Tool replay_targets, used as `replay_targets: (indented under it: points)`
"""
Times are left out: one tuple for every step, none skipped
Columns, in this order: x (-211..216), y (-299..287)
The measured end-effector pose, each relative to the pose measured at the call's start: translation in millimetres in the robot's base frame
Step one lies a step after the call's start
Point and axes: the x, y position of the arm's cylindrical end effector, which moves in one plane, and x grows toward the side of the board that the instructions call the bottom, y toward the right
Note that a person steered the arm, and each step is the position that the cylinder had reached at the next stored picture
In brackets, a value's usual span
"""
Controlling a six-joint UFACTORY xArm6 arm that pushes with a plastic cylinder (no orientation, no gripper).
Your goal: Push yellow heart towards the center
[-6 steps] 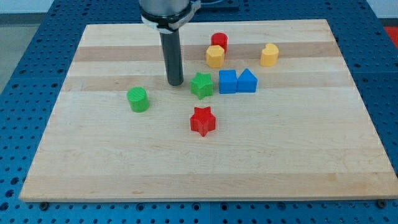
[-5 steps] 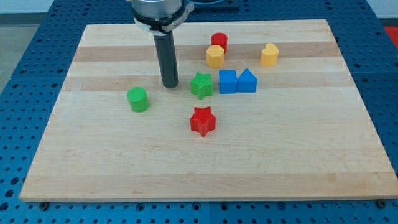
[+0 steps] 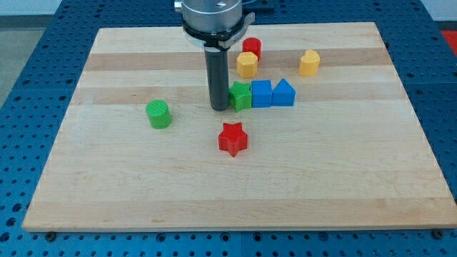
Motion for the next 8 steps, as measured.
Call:
replay_targets:
  points:
    - [0,-4]
    - [11,-20]
    - [41,-34]
    - [64,-74]
    - [74,-102]
    - [64,-115]
    - [46,-116]
    - [32,-116]
